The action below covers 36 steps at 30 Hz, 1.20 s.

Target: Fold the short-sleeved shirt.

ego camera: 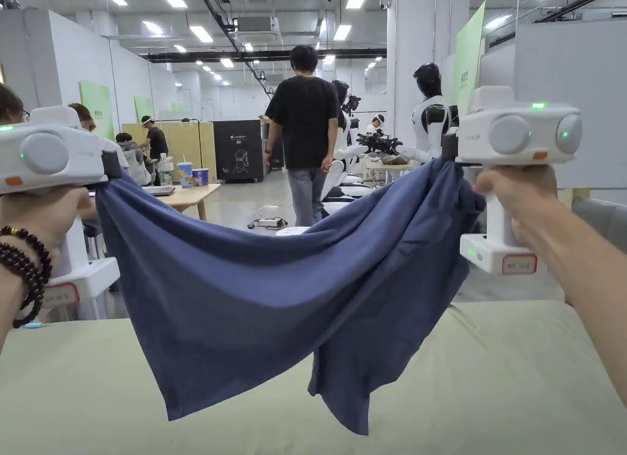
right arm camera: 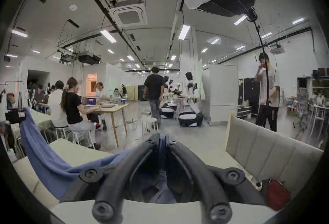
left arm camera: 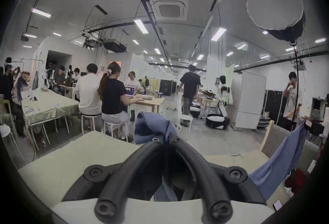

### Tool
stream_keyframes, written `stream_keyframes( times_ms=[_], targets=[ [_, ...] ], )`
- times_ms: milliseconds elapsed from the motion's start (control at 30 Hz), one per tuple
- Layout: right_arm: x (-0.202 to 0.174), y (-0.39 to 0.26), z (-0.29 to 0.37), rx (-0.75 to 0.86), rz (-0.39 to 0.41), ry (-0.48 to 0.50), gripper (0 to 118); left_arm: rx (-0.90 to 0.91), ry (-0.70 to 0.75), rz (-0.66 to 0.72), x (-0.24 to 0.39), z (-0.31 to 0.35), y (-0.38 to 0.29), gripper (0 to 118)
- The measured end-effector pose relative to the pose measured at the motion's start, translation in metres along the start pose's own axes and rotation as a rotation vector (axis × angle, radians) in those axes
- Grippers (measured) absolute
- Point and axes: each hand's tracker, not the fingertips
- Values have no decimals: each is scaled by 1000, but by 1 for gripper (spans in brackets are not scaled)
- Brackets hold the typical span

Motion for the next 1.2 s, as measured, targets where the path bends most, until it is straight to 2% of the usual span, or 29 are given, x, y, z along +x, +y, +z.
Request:
stream_keyframes(
  times_ms=[200, 300, 400, 533, 633, 800, 967, 1200],
  targets=[
    [11, 4, -7, -4, 42, -29, 6, 2, -38, -7, 16, -13, -7, 2],
    [11, -20, -9, -27, 48, -22, 6, -25, -54, -33, 27, -12, -27, 2],
    [17, -52, -27, -64, 20, -2, 6, -65, -65, -65, 34, -20, -55, 2],
    [14, -110, -27, -128, 53, 14, 6, -132, -80, -68, 34, -27, -98, 2],
    [17, -146, -27, -183, 28, 35, 6, -191, -81, -89, 34, -31, -129, 2],
    [26, -167, -18, -208, 14, 33, 6, -224, -81, -87, 28, -26, -149, 2],
    [35, -167, 36, -173, 13, 77, 6, -222, -119, -60, 13, 13, -150, 2],
    [48, -219, 156, -227, 108, 157, 6, -259, -198, -131, -21, 109, -197, 2]
  ],
)
